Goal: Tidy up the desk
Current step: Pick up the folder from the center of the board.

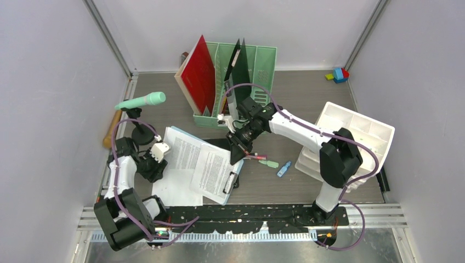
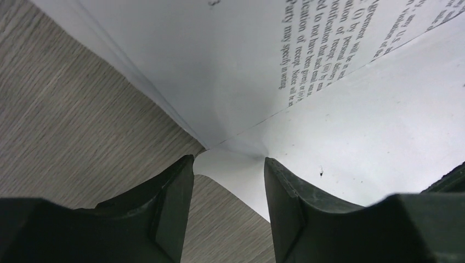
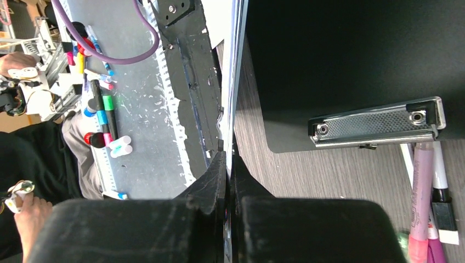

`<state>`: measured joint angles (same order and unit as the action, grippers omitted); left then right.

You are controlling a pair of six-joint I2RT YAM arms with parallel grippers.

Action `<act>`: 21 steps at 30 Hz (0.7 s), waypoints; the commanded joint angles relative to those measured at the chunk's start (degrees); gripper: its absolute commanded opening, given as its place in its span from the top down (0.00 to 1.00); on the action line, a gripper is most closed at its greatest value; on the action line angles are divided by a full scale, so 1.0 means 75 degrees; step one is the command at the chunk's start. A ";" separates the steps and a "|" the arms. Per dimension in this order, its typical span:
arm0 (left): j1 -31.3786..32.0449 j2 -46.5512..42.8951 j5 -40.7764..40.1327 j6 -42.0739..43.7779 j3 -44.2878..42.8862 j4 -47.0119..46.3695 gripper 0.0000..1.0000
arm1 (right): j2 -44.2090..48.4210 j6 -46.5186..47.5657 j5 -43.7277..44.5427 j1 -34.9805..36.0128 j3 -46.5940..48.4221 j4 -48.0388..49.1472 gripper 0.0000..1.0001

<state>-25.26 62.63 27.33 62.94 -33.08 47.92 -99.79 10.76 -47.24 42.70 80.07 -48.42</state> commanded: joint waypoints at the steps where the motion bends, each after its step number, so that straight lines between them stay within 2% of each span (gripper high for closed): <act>1: -0.0030 -0.0305 0.0481 -0.0011 0.0216 -0.0301 0.51 | -0.0205 0.0056 -0.0448 0.0058 0.0379 0.0231 1.00; 5: -0.0024 -0.0627 0.0621 0.0305 0.0318 -0.0109 0.64 | -0.0484 -0.0035 -0.0577 0.0067 0.0515 0.0208 1.00; 6: -0.0027 -0.0707 0.0656 0.0420 0.0321 0.0002 0.71 | -0.0515 -0.0044 -0.0626 0.0062 0.0538 0.0183 1.00; 8: -0.0026 -0.0825 0.0693 0.0596 0.0303 0.0164 0.93 | -0.0611 -0.0060 -0.0656 0.0071 0.0619 0.0147 1.00; 9: -0.0030 -0.0865 0.0712 0.0661 0.0279 0.0232 1.00 | -0.0671 -0.0054 -0.0660 0.0072 0.0676 0.0138 1.00; 16: -0.0032 -0.0958 0.1055 0.0831 -0.0216 0.0818 1.00 | -0.0949 -0.0053 -0.0699 0.0078 0.0924 0.0032 0.98; 21: -0.0022 -0.0710 0.1526 0.0410 -0.0636 0.0863 1.00 | -0.1162 -0.0017 -0.0738 0.0126 0.1098 -0.0051 0.95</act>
<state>-25.26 56.23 33.50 67.72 -34.02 52.40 -107.87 10.13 -50.87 42.78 85.32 -48.56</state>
